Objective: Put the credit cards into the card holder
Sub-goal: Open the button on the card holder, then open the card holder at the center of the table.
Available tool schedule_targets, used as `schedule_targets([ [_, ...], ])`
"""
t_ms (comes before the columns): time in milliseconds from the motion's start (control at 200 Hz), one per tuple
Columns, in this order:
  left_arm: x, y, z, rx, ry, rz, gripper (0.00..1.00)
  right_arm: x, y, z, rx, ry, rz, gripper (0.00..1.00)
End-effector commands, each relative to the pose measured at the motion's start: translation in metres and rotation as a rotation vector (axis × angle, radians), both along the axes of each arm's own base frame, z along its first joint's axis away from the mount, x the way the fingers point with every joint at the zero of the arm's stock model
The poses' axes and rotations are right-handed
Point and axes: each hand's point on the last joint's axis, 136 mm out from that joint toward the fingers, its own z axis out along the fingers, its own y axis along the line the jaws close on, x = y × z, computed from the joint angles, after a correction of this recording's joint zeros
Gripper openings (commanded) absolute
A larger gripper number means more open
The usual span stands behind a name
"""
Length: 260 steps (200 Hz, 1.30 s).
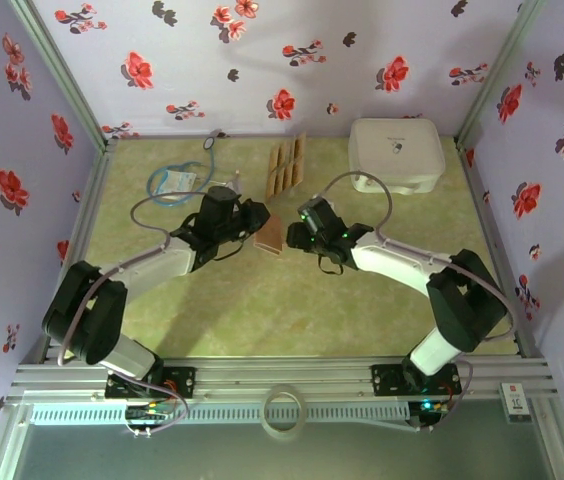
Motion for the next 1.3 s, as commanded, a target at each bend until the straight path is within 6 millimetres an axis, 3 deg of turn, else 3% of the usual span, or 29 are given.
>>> schedule_targets([
  [0, 0.0, 0.0, 0.018, 0.001, -0.058, -0.008, 0.0, -0.012, -0.044, -0.02, -0.13, 0.069, -0.098, 0.59],
  [185, -0.002, 0.001, 0.009, 0.051, -0.062, -0.032, 0.0, -0.018, -0.035, 0.017, 0.035, 0.024, -0.03, 0.62],
  [450, -0.002, 0.002, 0.011, 0.088, -0.089, -0.054, 0.0, -0.013, 0.01, 0.063, 0.352, -0.01, 0.074, 0.64],
  [580, -0.002, 0.001, 0.011, 0.089, -0.089, -0.055, 0.0, -0.008, 0.029, 0.069, 0.439, 0.007, 0.105, 0.64],
  [755, -0.001, 0.001, 0.013, 0.085, -0.094, -0.055, 0.0, -0.002, 0.041, 0.058, 0.474, 0.046, 0.107, 0.6],
  [1090, -0.002, 0.002, 0.012, 0.084, -0.092, -0.054, 0.0, 0.001, 0.054, 0.042, 0.538, 0.091, 0.105, 0.35],
  [1190, -0.002, 0.001, 0.01, 0.084, -0.09, -0.053, 0.0, 0.0, 0.056, 0.042, 0.552, 0.095, 0.113, 0.23],
  [1295, 0.0, 0.001, 0.006, 0.081, -0.081, -0.048, 0.0, -0.001, 0.056, 0.044, 0.561, 0.091, 0.116, 0.03],
])
